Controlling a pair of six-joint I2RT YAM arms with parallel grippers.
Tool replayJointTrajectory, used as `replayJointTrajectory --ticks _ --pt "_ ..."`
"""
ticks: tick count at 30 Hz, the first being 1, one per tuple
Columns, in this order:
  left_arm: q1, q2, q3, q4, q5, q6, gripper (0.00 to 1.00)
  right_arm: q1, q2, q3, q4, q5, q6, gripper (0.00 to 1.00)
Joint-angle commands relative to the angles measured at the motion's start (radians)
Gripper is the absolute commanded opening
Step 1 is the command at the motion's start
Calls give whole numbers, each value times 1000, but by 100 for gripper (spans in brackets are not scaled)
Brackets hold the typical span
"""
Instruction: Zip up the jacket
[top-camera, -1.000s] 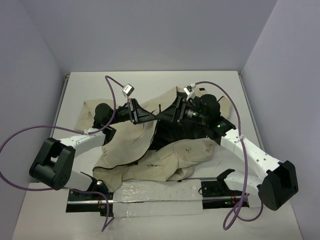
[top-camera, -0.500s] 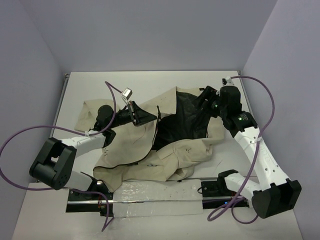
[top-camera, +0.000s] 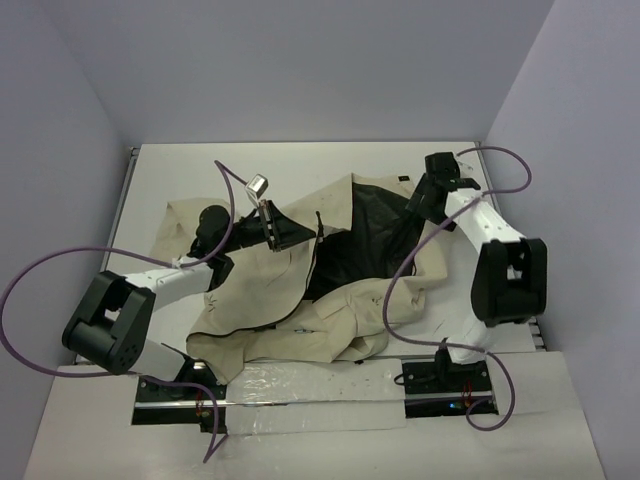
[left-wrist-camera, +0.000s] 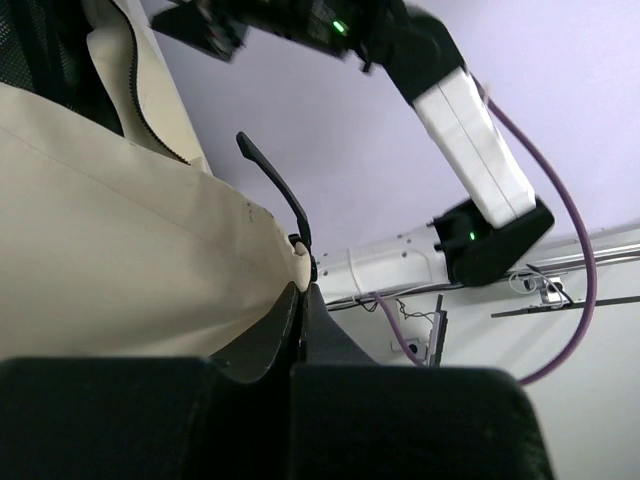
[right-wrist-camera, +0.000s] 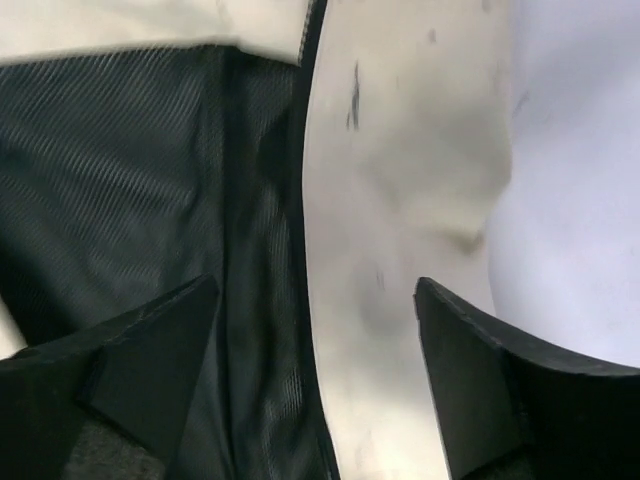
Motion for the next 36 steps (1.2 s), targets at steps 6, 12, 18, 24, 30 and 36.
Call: replayJointTrajectory --ticks 6,12,18,24,30,36 --pt "4 -21 79 -82 25 70 0 2 116 73 -3 148 -6 21" --pt "33 0 100 -88 48 75 0 121 -115 -8 14 167 -6 0" --pt "120 4 127 -105 41 68 0 410 -257 -97 -108 117 89 0" --pt "168 -29 109 -156 -40 62 0 653 -304 -354 -99 34 277 3" --pt "178 -92 54 -180 -121 51 0 673 -355 -414 -54 -52 242 74" --pt "178 -144 44 -256 -147 94 0 671 -311 -156 -118 -134 36 74"
